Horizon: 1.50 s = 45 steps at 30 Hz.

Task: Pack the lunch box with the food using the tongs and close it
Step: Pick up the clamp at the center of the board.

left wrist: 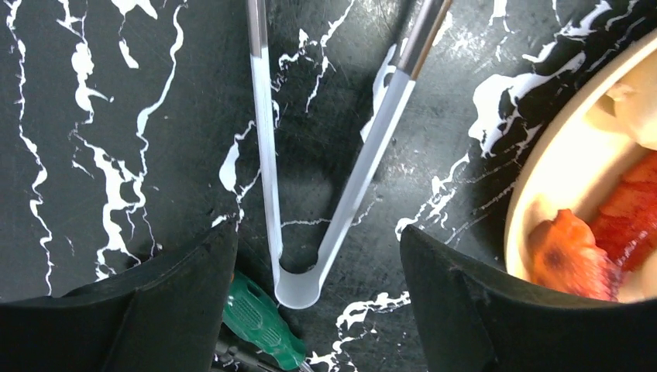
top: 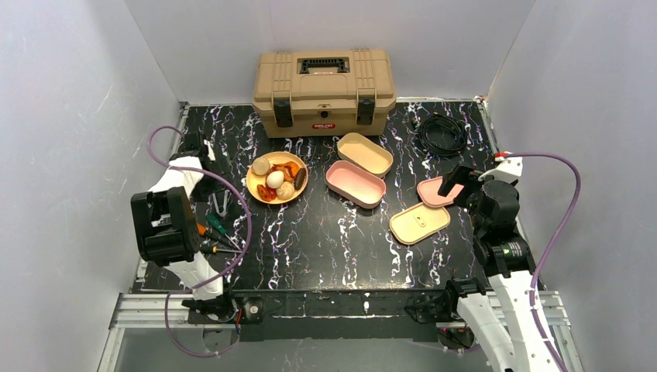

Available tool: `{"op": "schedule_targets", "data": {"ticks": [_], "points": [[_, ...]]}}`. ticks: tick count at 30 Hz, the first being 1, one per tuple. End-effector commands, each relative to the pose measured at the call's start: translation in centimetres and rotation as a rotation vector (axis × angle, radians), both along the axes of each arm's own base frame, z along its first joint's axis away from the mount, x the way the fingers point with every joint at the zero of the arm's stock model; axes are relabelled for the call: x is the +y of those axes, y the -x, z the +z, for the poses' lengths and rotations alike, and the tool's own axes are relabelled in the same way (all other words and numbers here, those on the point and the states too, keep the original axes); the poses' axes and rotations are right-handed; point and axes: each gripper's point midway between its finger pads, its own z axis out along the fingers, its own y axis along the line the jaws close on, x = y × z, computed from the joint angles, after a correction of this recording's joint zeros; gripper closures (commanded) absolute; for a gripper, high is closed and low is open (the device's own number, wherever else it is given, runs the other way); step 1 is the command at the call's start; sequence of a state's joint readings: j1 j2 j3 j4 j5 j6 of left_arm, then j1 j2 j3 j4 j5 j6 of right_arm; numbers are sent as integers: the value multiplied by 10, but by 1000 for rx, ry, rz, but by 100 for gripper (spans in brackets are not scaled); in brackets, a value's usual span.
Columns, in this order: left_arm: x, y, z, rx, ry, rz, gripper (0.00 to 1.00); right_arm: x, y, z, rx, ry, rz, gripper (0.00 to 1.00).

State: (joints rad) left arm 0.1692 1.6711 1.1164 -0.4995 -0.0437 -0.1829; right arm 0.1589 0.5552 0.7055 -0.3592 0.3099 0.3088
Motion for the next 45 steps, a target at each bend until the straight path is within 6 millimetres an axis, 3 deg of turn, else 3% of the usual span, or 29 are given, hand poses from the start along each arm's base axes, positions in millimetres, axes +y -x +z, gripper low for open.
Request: {"op": "schedule_targets", "data": {"ticks": [1, 7, 20, 27, 45], "points": [[11, -10, -4, 19, -38, -10, 28, 0, -2, 21, -60, -9, 0, 0], [14, -19, -12, 30, -49, -24, 41, 0, -3, 19, -57, -8, -4, 0], [19, -20, -35, 105, -70, -56, 46, 0, -5, 19, -49, -6, -5, 0], [11, -26, 0, 30, -157, -115, 60, -1, -4, 19, -51, -5, -8, 0], [-9, -8, 62, -88, -119, -114, 57, -3, -3, 20, -48, -2, -14, 0]]}}
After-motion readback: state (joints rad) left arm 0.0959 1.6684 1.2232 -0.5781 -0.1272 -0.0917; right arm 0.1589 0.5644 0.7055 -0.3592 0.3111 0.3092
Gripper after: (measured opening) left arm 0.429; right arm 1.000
